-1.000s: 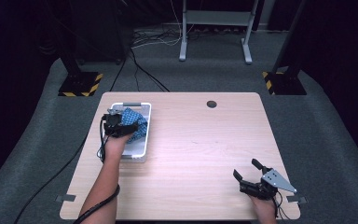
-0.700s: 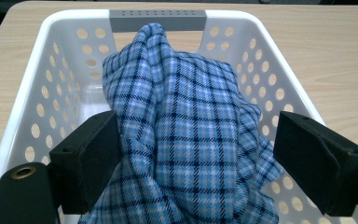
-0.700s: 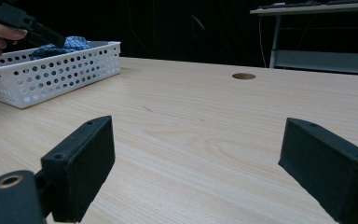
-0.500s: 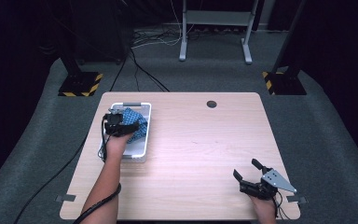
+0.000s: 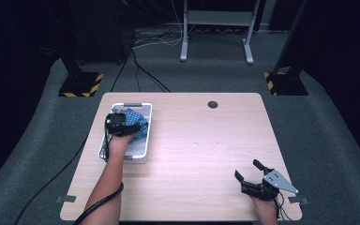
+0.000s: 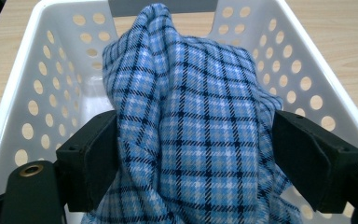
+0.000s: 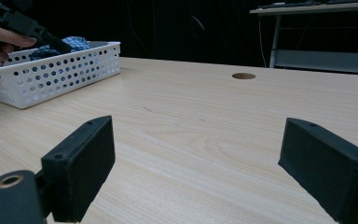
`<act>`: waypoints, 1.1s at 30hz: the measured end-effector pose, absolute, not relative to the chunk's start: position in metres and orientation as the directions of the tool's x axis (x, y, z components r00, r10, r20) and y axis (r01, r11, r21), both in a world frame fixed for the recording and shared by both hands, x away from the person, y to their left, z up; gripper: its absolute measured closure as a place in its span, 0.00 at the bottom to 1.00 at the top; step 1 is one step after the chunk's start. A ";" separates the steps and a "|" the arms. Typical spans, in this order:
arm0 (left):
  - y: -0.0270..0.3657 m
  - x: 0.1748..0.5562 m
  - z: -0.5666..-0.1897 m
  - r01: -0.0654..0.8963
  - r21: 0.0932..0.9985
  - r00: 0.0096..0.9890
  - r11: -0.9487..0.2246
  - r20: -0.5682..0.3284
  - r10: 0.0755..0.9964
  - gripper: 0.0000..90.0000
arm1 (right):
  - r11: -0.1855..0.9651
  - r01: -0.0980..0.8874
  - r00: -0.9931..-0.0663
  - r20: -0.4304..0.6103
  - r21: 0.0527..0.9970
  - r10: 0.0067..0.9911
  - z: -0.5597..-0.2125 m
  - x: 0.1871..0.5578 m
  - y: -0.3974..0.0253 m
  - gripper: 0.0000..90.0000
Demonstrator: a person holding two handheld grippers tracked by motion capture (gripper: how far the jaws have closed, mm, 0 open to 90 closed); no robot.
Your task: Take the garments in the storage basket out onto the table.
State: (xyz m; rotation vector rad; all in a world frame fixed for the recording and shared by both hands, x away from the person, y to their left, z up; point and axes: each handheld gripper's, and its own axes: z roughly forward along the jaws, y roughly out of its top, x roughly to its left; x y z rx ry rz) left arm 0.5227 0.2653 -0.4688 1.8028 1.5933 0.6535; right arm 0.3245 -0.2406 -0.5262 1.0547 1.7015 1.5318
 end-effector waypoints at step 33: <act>0.271 0.525 -0.476 0.697 0.717 0.104 -0.004 -0.096 0.990 0.30 | 0.007 0.159 -0.498 0.074 0.987 0.864 -0.526 0.324 -0.241 0.11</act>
